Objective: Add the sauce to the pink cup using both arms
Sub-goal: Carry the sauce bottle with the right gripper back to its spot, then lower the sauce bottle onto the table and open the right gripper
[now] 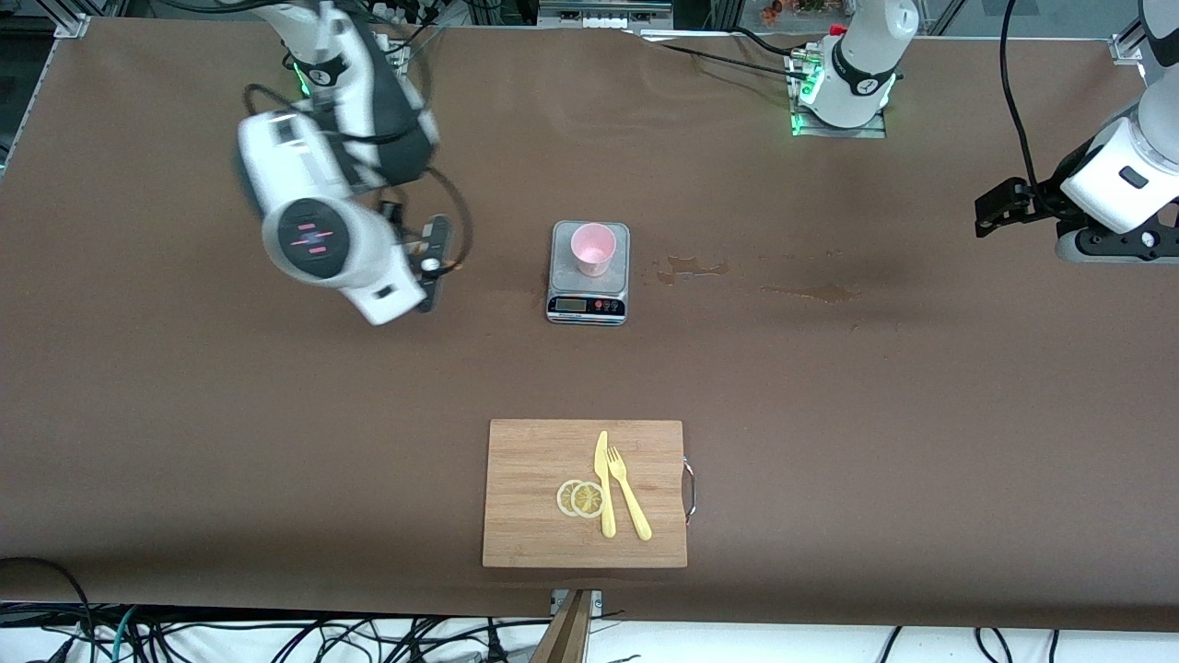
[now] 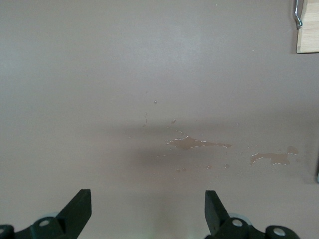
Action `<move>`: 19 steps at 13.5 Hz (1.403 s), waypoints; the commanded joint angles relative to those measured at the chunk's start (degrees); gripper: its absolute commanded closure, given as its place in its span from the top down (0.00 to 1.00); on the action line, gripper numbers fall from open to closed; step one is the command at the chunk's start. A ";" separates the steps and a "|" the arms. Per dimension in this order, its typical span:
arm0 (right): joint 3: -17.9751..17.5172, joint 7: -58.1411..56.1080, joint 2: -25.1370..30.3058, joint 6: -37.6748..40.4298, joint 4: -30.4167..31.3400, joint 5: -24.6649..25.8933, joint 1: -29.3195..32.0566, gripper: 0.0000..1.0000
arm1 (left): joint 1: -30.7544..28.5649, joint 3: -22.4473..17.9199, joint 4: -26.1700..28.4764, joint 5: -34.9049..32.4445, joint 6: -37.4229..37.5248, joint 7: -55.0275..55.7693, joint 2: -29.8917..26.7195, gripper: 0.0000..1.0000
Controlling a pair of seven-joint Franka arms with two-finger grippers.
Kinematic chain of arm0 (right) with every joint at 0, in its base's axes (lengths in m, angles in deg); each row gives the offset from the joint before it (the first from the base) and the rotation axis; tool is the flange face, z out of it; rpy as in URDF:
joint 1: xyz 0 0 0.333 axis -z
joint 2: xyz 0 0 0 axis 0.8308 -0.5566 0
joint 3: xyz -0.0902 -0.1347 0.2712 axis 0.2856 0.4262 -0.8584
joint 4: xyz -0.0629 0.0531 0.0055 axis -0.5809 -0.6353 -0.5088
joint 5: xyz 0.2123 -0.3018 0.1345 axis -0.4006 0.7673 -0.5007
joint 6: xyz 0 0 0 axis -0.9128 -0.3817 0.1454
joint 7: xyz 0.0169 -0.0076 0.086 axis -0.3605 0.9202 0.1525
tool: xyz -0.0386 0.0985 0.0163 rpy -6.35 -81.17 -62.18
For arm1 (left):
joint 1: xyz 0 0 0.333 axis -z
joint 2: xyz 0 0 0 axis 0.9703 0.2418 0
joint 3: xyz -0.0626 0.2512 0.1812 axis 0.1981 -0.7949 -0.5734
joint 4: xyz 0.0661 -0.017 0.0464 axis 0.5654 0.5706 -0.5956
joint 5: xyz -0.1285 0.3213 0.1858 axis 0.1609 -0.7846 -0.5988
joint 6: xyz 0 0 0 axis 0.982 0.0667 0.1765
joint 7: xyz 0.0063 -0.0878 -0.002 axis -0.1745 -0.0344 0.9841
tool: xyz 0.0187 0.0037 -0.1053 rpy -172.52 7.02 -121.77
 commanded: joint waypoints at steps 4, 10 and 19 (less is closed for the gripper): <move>-1.50 -14.14 6.96 -5.95 10.12 -10.87 12.60 0.28 | -0.45 0.55 -1.43 -0.14 0.90 -0.43 0.47 1.00; -2.03 -29.18 6.79 -10.17 16.36 -22.47 20.08 0.28 | -0.45 0.28 -1.43 -0.05 0.98 -0.17 0.47 1.00; -4.41 -59.51 -3.48 -15.01 19.71 -33.21 31.86 0.28 | -0.45 0.55 -1.34 -0.14 1.07 -0.26 0.56 1.00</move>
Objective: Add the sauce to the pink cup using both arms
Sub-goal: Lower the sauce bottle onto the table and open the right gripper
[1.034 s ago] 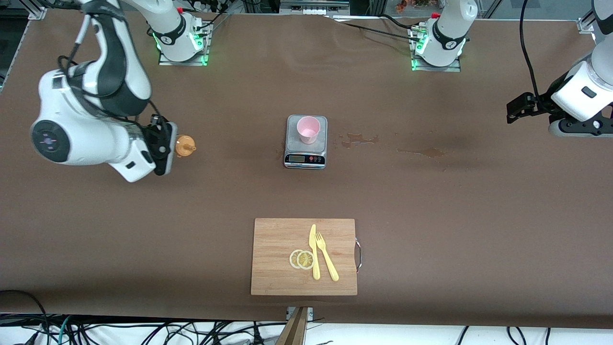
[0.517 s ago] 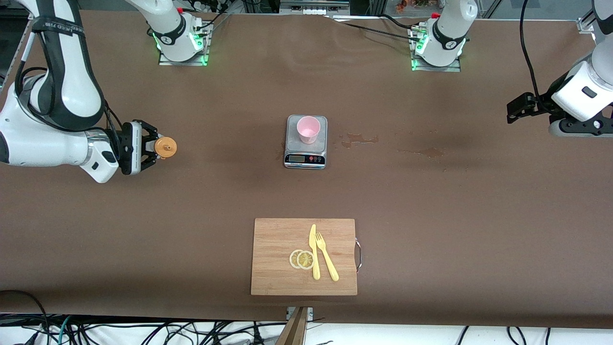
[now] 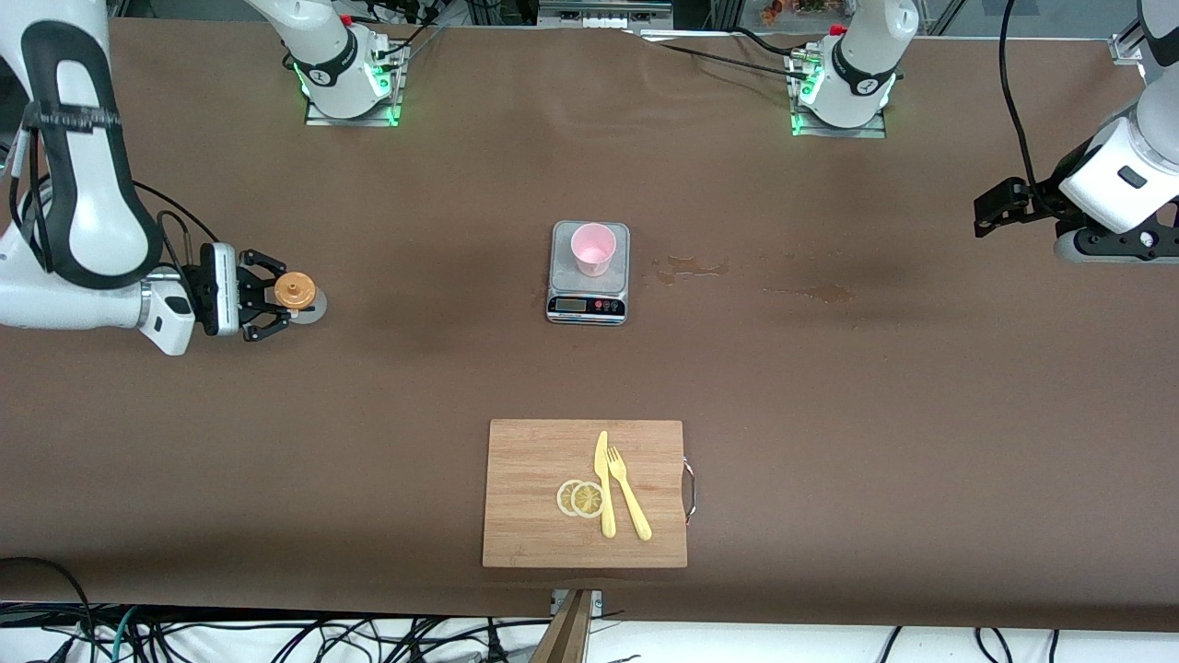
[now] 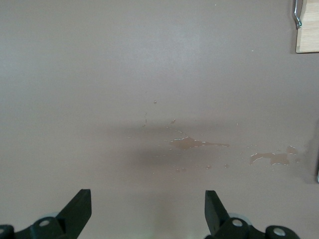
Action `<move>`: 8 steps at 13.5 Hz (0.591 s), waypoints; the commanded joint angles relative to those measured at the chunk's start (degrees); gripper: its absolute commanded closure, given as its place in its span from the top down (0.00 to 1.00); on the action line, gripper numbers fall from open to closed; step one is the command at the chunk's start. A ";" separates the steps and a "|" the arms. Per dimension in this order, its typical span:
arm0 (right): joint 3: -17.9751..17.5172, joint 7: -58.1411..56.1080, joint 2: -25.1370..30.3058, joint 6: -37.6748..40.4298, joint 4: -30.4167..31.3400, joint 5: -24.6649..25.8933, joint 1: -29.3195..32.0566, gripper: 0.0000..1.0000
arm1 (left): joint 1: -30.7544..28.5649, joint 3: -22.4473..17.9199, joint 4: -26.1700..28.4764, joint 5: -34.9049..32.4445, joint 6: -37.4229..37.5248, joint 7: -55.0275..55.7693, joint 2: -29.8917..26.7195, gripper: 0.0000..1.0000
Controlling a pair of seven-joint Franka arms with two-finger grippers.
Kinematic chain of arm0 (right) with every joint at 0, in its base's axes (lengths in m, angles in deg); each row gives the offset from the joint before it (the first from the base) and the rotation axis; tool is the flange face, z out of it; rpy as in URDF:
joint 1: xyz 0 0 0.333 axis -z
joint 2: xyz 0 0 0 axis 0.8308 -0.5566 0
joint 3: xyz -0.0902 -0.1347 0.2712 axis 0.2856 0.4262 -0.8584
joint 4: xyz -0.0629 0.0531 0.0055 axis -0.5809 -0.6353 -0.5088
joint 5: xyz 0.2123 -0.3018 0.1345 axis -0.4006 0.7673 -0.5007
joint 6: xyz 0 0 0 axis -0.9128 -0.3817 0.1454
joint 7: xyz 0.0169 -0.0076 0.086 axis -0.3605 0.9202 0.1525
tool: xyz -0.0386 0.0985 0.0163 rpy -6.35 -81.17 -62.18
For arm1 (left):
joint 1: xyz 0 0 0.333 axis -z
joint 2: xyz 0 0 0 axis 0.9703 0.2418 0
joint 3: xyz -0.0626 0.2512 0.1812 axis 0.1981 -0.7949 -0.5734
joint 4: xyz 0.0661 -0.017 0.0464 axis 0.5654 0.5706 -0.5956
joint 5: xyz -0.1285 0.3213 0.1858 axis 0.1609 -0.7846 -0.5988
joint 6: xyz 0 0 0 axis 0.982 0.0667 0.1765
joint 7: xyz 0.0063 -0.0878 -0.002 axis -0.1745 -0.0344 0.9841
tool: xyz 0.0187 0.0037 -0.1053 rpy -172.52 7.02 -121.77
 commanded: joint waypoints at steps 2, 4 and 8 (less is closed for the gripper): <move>-1.41 -8.40 -3.46 -0.10 0.55 -5.25 2.69 0.28 | -0.45 0.40 -1.42 -0.14 1.15 -0.30 0.56 1.00; -1.41 -13.15 -5.31 -0.37 0.99 -8.86 2.78 0.28 | -0.27 0.75 -1.50 -0.14 1.06 -0.22 0.56 1.00; -1.41 -19.49 -8.75 -2.12 0.73 -13.35 2.69 0.32 | -0.36 0.58 -1.42 -0.05 2.29 -0.22 0.38 1.00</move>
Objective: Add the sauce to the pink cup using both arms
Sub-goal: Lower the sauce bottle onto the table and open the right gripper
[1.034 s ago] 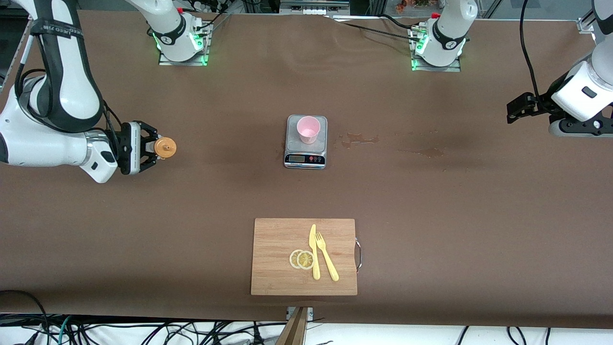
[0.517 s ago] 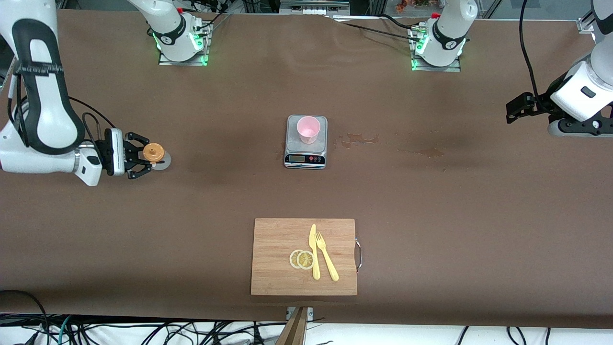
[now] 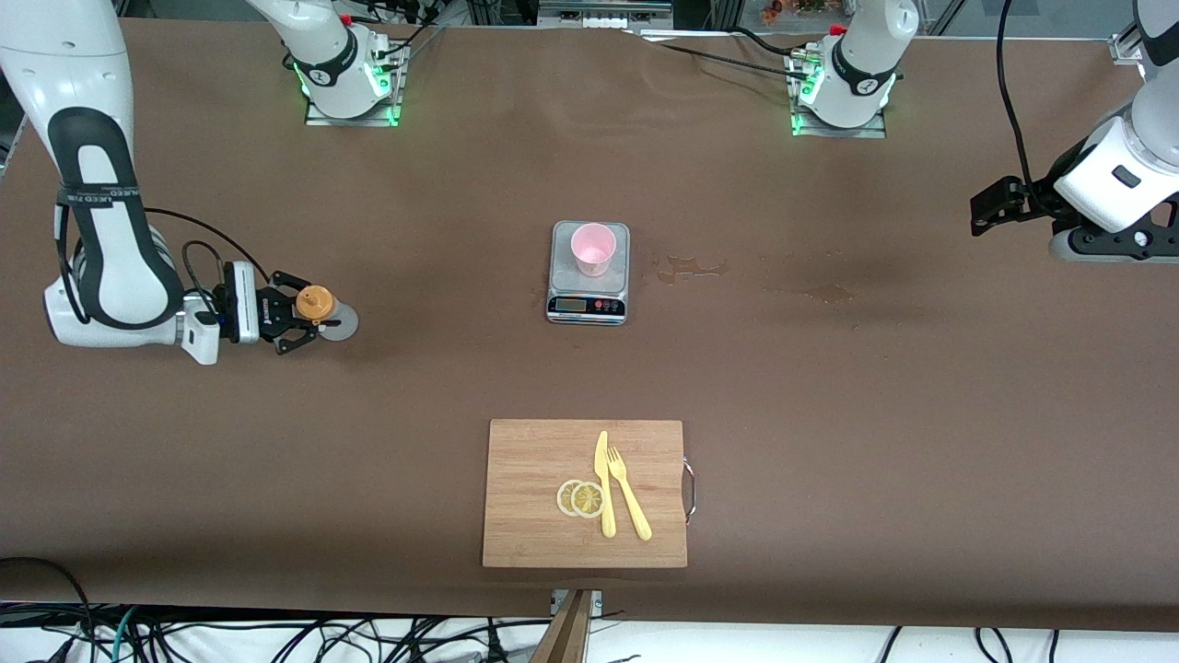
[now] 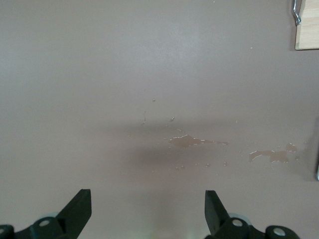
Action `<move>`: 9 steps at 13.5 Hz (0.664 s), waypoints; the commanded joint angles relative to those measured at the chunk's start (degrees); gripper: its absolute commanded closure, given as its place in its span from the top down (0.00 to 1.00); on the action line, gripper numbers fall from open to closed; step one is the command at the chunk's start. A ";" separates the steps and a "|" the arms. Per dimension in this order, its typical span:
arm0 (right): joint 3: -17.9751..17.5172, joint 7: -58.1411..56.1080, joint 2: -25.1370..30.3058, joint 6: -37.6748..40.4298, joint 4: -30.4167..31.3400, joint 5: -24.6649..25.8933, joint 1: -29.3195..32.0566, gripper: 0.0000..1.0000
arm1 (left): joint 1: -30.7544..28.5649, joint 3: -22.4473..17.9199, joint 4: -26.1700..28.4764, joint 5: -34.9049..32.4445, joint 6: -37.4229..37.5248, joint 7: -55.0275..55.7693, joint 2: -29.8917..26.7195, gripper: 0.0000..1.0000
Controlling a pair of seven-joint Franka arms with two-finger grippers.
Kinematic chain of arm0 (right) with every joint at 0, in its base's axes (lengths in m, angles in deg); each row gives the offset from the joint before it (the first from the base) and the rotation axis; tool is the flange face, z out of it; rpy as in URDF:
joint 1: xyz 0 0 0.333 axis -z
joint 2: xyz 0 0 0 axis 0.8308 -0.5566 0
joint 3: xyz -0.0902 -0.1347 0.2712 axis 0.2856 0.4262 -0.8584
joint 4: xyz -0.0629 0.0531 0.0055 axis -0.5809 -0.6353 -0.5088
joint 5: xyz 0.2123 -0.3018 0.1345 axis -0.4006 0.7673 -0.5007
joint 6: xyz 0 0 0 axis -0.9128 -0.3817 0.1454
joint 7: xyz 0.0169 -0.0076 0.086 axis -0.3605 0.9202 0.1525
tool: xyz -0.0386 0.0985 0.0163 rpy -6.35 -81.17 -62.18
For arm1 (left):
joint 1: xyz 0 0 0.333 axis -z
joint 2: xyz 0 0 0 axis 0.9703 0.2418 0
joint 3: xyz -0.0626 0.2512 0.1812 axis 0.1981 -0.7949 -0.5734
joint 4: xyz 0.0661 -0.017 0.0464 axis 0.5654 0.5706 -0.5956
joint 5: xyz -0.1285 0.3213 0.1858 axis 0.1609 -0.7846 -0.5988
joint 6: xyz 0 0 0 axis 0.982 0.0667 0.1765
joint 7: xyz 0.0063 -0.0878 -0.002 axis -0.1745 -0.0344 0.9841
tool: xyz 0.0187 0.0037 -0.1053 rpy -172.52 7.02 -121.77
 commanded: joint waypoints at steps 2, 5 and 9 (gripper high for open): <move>-1.04 -2.66 -0.04 -0.34 0.29 -2.38 1.14 0.33 | -0.36 0.27 -1.50 -0.14 1.61 -0.30 0.55 1.00; -1.04 -2.48 0.13 -0.26 0.29 -2.38 1.14 0.58 | -0.45 0.00 -1.50 -0.05 1.52 -0.22 0.47 1.00; -1.04 -2.22 1.19 0.09 -0.06 -1.76 1.66 0.99 | -0.45 0.09 -1.42 -0.05 1.70 -0.22 0.47 1.00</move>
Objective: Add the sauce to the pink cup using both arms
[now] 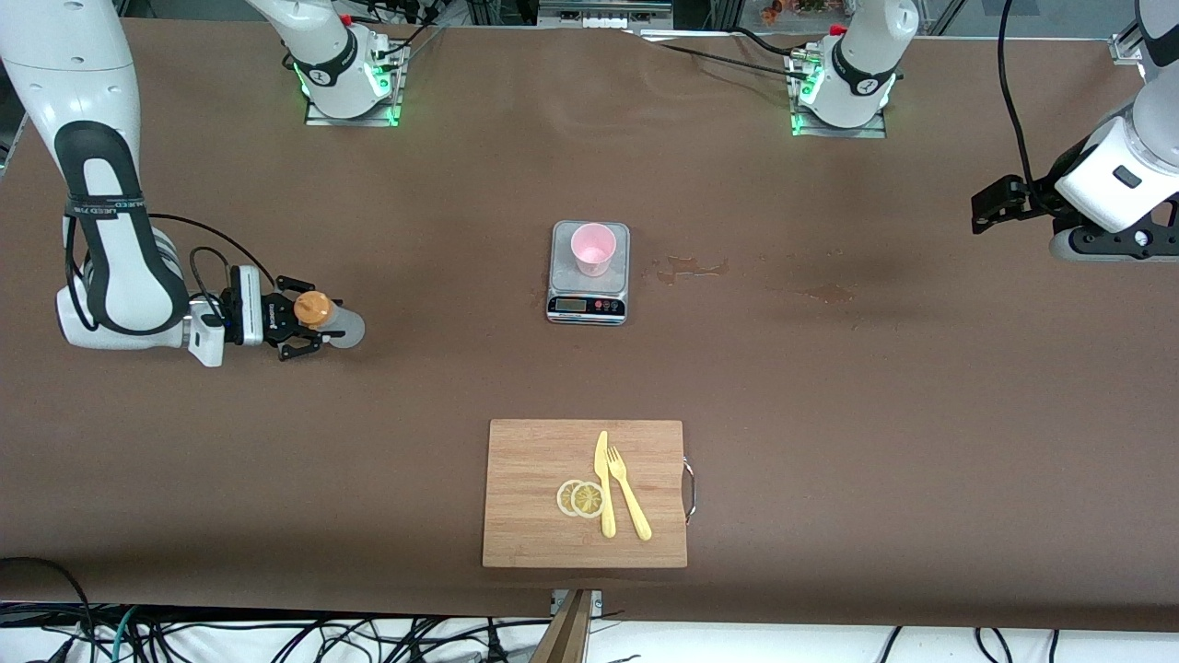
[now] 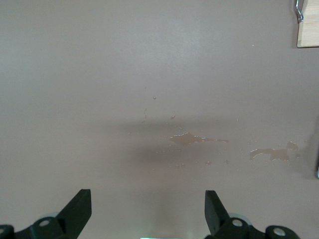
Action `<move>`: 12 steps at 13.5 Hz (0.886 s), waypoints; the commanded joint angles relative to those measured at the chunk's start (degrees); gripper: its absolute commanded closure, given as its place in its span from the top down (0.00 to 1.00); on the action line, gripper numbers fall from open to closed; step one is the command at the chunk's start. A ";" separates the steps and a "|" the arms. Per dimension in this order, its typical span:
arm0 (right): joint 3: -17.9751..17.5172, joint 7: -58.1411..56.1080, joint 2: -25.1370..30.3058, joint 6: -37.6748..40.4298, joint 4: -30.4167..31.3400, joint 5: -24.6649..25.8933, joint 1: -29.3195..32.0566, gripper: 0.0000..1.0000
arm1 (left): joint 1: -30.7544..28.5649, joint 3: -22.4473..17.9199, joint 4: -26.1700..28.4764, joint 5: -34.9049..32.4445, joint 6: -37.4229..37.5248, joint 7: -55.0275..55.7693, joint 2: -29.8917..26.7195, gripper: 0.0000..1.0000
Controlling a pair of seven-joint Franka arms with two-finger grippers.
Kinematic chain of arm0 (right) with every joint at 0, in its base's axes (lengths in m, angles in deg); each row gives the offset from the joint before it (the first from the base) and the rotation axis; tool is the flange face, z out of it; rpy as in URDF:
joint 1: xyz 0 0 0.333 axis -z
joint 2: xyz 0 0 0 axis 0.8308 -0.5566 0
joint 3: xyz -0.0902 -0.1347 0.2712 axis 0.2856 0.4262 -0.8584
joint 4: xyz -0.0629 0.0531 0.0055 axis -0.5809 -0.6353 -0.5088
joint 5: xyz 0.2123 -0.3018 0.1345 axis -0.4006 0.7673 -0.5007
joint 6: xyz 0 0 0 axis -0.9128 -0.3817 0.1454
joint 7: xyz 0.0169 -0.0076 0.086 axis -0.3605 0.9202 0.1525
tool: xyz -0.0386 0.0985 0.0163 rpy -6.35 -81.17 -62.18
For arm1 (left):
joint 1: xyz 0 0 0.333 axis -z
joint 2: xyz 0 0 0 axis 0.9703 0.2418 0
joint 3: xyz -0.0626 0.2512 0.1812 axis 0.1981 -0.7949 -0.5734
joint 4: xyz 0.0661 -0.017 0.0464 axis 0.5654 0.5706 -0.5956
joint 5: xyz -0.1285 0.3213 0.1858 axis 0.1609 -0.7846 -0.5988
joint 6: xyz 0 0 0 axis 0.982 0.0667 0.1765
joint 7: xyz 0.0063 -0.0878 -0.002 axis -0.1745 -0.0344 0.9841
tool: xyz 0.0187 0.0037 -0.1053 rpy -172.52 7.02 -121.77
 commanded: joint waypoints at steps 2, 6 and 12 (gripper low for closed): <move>-0.96 -0.55 2.46 0.53 0.28 0.32 1.88 0.99 | -0.43 0.17 -1.42 -0.05 1.21 -0.22 0.47 1.00; -0.52 -0.63 4.75 0.80 0.37 6.02 2.67 0.99 | -0.43 0.35 -1.42 -0.05 1.30 -0.22 0.38 1.00; 2.03 -0.37 8.69 1.76 -0.42 17.00 3.91 0.99 | -0.08 0.61 -1.50 -0.05 1.65 -0.13 0.38 1.00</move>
